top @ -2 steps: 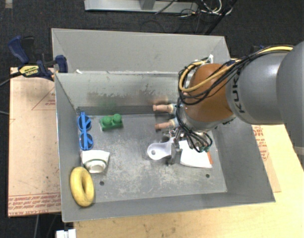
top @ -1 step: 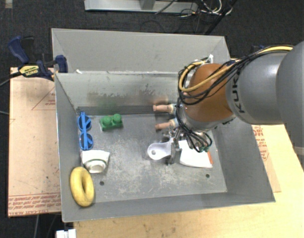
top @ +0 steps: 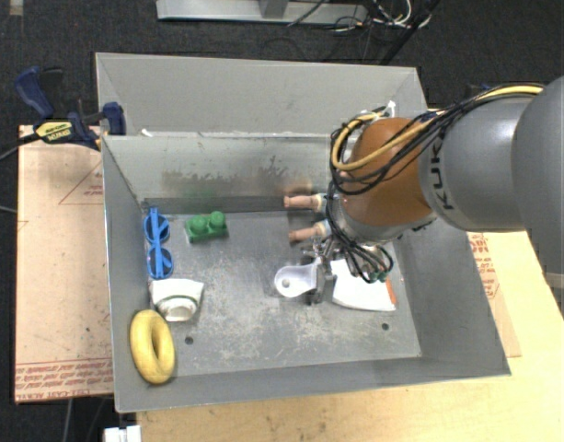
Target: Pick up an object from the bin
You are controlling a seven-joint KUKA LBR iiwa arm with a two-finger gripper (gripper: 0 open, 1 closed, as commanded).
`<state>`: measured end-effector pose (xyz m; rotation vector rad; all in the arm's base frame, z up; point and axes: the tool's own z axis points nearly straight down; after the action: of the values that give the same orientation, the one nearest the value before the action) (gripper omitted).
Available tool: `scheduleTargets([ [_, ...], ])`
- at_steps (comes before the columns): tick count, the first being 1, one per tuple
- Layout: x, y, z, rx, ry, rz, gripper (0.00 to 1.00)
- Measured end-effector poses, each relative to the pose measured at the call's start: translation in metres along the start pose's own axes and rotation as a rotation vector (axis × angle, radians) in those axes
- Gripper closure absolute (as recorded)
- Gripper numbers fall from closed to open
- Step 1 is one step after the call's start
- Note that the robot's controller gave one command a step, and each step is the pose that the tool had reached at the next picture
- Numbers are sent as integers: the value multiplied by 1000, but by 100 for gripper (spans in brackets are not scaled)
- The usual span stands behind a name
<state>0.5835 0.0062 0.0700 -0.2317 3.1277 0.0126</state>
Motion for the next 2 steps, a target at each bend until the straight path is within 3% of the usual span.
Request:
scheduleTargets([
  [2,0,0,0,-1,0,0,100],
])
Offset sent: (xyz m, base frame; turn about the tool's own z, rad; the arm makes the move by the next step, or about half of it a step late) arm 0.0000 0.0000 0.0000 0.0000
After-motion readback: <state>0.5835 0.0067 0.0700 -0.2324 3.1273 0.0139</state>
